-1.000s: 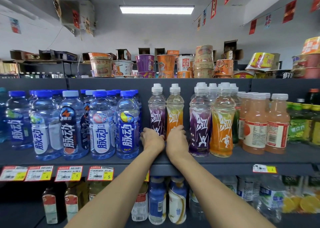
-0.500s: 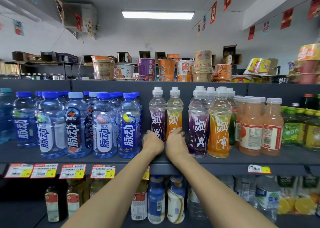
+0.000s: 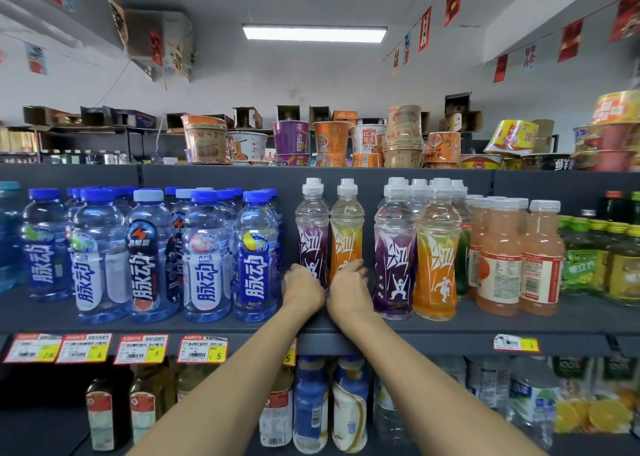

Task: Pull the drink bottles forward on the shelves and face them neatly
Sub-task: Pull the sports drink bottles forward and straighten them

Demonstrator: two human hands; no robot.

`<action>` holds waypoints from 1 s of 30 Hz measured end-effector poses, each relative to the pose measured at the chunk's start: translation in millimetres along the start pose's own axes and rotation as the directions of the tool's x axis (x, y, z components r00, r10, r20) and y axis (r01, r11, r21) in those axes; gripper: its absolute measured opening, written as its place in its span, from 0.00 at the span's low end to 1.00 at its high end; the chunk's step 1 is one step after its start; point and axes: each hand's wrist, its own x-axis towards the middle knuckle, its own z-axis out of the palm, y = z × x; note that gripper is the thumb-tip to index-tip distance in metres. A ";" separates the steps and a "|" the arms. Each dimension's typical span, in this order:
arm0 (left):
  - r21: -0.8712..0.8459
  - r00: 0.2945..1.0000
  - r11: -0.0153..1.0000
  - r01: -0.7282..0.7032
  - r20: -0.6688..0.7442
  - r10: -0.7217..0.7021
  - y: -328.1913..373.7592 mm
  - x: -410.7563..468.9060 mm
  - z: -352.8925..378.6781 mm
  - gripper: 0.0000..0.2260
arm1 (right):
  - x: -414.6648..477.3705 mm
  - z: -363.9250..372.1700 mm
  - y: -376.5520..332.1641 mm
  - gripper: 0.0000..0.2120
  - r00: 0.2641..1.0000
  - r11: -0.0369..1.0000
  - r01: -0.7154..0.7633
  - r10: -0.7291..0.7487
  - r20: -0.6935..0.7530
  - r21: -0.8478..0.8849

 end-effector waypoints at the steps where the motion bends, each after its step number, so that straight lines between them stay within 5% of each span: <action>1: -0.005 1.000 1.000 0.000 0.009 0.000 0.1 -1.8 -1.5 0.21 | -2.1 -1.8 -0.7 0.34 1.000 1.000 0.005 -0.005 -0.001 0.001; 4: -0.003 0.999 0.999 -0.039 -0.010 0.039 -0.4 -10.2 -6.9 0.20 | -14.0 -11.8 -0.5 0.33 0.997 0.997 0.071 -0.071 -0.021 -0.003; 7: 0.013 0.989 0.993 -0.116 -0.089 0.117 -0.3 -23.4 -10.6 0.18 | -31.4 -30.0 10.4 0.20 0.961 0.967 0.254 -0.254 -0.112 -0.007; 14: -0.239 0.949 0.922 -0.306 -0.151 0.276 10.6 -65.2 2.0 0.13 | -54.2 -60.2 81.3 0.07 0.701 0.851 0.524 -0.412 -0.582 0.029; 19: -0.339 0.938 0.878 -0.337 -0.038 0.345 29.3 -81.8 22.7 0.27 | -42.3 -67.5 130.1 0.21 0.738 0.944 0.284 -0.105 -0.667 0.166; 22: -0.350 0.934 0.879 -0.324 0.029 0.355 41.7 -88.2 33.6 0.32 | -37.1 -74.1 147.0 0.33 0.800 0.970 0.131 0.019 -0.600 0.205; 26: -0.279 0.933 0.896 -0.346 0.000 0.360 55.3 -89.3 47.5 0.28 | -26.8 -77.8 159.1 0.37 0.940 0.977 0.072 0.000 -0.340 0.202; 30: -0.213 0.935 0.913 -0.349 -0.008 0.355 56.8 -84.5 47.3 0.28 | -19.8 -86.5 166.1 0.36 0.959 0.976 0.121 -0.068 -0.274 0.182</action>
